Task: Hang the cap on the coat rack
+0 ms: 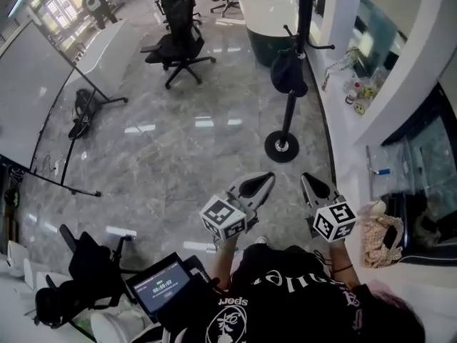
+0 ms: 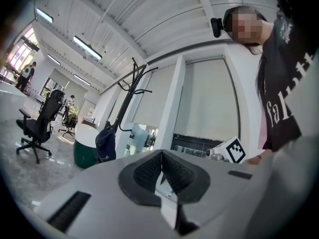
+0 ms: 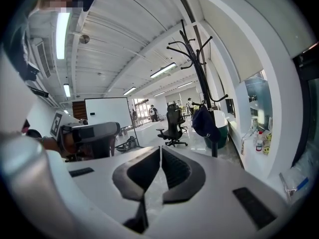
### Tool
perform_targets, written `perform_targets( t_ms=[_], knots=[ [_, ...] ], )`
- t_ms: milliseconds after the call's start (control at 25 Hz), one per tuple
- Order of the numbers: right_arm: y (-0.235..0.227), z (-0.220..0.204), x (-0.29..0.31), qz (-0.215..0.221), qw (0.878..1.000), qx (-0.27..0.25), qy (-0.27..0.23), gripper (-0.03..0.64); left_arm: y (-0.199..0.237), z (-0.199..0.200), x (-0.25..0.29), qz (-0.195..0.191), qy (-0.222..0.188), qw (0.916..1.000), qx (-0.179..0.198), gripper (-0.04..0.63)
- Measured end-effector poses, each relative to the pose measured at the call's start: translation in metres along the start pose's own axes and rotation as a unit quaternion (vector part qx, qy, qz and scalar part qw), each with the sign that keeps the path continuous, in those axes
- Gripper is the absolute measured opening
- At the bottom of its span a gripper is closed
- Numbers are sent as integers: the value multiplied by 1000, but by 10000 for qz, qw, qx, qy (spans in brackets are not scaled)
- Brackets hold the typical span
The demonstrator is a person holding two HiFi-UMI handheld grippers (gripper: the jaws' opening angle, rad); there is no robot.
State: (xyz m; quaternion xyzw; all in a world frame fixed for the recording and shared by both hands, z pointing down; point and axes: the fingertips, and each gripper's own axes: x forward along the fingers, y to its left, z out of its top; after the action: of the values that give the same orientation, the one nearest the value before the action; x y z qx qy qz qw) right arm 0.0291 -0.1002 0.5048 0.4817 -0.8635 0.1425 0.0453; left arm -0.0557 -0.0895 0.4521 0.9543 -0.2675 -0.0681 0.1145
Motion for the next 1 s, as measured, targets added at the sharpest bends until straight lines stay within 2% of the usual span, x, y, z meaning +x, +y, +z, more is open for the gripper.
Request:
perform_targets(
  t_ms=[320, 600, 1000],
  knots=[
    [-15, 4, -45, 65, 10000, 23, 13, 26, -35, -3, 26, 53, -8, 10000, -37, 5],
    [-32, 0, -94, 140, 9999, 23, 35, 26, -92, -24, 56, -71, 163, 9998, -17, 5],
    [-35, -33, -158, 424, 9988, 132, 205, 26, -165, -71, 57, 166, 365, 9989, -227, 5]
  ],
)
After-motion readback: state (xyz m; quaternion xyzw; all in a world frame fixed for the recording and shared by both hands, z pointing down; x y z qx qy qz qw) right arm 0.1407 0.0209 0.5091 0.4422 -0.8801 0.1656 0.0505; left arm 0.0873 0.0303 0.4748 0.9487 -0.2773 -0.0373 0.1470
